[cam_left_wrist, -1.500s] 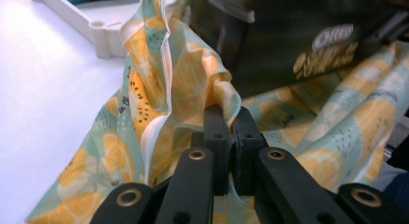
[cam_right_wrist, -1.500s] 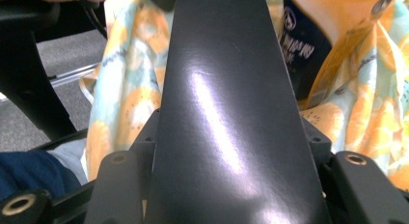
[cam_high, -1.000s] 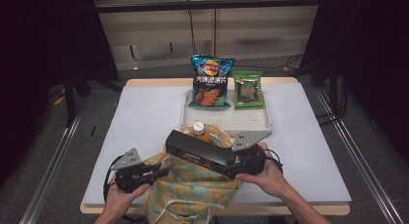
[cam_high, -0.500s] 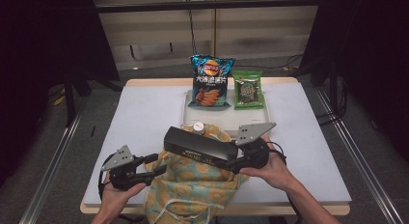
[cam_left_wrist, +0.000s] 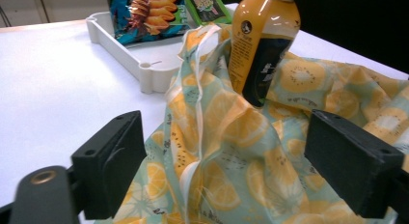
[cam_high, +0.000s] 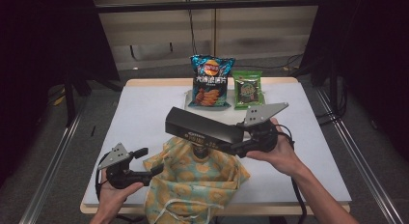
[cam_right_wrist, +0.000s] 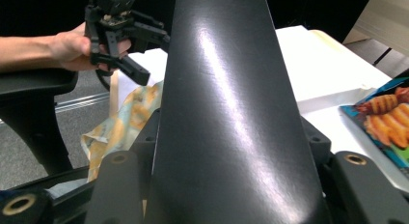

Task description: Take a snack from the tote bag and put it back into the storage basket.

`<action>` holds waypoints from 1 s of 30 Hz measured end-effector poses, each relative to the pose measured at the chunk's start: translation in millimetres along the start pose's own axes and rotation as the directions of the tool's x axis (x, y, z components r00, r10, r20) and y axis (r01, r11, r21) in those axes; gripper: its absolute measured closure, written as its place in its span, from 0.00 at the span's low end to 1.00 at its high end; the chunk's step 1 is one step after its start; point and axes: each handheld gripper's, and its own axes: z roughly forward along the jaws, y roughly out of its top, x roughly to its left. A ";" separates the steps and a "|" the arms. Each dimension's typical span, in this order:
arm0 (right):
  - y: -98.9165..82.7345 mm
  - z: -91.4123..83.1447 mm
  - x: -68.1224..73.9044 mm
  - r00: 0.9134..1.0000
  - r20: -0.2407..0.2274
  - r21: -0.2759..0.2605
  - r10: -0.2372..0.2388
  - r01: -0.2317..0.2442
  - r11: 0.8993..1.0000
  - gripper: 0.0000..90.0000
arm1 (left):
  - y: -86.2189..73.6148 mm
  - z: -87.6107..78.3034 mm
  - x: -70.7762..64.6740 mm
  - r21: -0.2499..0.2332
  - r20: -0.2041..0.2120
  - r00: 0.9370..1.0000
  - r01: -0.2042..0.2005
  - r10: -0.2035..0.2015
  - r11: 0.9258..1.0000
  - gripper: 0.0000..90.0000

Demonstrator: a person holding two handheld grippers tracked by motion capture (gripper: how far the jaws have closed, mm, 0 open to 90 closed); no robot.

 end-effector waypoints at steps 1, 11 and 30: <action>2.3 -1.7 -3.7 1.000 0.003 0.001 0.002 -0.002 1.000 0.50 | -0.2 0.4 0.7 0.000 0.004 1.000 0.000 0.000 1.000 0.14; 10.0 -3.3 -37.7 0.999 0.035 0.010 0.016 -0.017 1.000 0.50 | 1.3 3.8 5.6 0.009 0.022 1.000 0.015 -0.015 1.000 0.12; -14.3 26.5 -98.3 0.996 0.089 0.119 0.025 -0.036 0.992 0.50 | -1.4 -6.6 4.5 -0.005 -0.007 1.000 0.007 -0.007 1.000 0.11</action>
